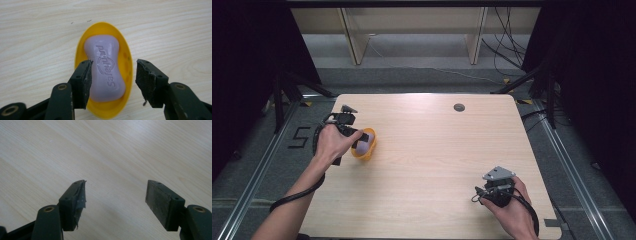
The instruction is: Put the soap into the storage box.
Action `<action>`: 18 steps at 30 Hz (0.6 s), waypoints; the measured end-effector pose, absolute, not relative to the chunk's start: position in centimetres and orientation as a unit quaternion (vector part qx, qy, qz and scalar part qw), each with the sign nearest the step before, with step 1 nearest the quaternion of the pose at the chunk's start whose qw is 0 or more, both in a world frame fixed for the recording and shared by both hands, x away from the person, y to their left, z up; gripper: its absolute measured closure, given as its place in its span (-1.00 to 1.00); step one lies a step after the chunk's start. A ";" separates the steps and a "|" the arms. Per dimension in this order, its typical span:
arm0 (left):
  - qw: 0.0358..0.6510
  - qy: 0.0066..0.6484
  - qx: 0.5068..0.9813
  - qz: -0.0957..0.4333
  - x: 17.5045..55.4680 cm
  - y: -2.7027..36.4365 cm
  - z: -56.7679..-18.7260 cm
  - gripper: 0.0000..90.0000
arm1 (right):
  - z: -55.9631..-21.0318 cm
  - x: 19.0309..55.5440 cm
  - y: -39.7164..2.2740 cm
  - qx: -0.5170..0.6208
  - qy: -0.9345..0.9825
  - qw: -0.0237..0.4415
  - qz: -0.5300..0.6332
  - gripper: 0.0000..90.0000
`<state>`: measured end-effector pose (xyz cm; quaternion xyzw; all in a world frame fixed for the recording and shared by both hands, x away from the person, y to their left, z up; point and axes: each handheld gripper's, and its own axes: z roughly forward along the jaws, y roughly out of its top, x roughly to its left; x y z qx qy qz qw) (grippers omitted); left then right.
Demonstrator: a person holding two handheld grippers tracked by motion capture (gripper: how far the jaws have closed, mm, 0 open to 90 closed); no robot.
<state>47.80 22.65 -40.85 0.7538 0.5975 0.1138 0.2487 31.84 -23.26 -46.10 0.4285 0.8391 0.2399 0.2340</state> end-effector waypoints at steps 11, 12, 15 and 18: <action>0.301 0.565 0.759 0.119 43.6 24.0 -40.9 0.04 | -46.1 31.8 -23.2 0.427 0.839 0.235 0.239 -0.26; 0.310 0.560 0.759 0.116 43.3 24.2 -41.0 0.04 | -46.1 31.8 -23.2 0.428 0.839 0.235 0.239 -0.26; 0.319 0.528 0.773 0.150 42.2 24.3 -41.6 0.00 | -46.1 31.8 -23.2 0.427 0.839 0.236 0.240 -0.26; 0.317 0.515 0.781 0.154 41.2 24.6 -42.3 -0.04 | -46.1 31.8 -23.2 0.428 0.839 0.236 0.239 -0.26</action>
